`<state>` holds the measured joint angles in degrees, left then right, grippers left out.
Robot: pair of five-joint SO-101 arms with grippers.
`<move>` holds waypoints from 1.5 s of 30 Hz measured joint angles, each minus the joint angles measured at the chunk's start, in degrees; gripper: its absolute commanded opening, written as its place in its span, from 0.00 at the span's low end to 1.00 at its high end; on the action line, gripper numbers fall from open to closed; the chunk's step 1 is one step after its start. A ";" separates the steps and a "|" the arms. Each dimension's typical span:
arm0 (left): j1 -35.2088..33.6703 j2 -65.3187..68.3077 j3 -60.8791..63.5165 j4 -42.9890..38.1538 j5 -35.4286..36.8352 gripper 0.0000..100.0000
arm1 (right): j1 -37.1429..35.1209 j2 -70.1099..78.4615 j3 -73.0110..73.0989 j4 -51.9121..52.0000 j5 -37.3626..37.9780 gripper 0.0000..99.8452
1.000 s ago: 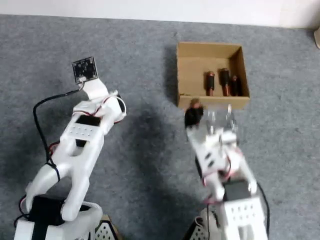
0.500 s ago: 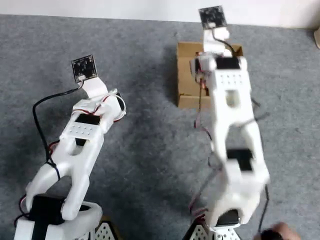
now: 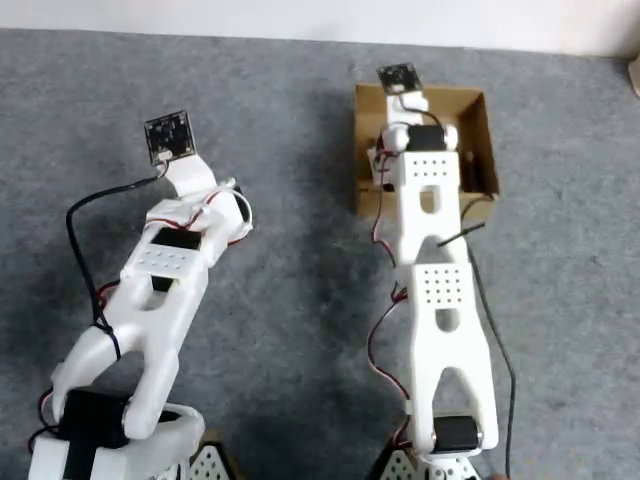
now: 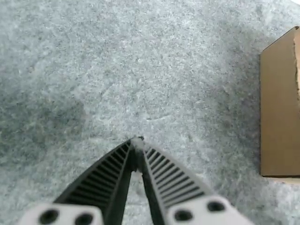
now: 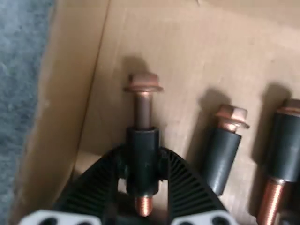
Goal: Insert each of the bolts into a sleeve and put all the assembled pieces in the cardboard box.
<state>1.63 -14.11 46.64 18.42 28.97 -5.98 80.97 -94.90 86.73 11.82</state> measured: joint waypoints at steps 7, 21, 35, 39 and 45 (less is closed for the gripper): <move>0.00 0.09 0.00 0.00 0.00 0.01 | -0.26 0.79 -1.67 1.41 0.00 0.19; 0.00 0.18 0.00 0.00 0.00 0.01 | 0.00 -13.36 -1.32 7.65 0.00 0.21; 0.35 -25.58 5.89 13.10 -4.22 0.01 | 0.09 -39.47 -1.32 13.27 -3.96 0.21; 1.85 -40.26 8.79 19.25 -8.79 0.01 | 0.09 -51.43 -1.32 13.27 -5.71 0.21; 1.76 -62.86 15.47 34.99 -21.54 0.01 | 0.00 -73.67 6.77 13.36 -5.98 0.21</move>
<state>3.38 -76.97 62.11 53.41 7.43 -5.98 7.30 -88.13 100.09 5.85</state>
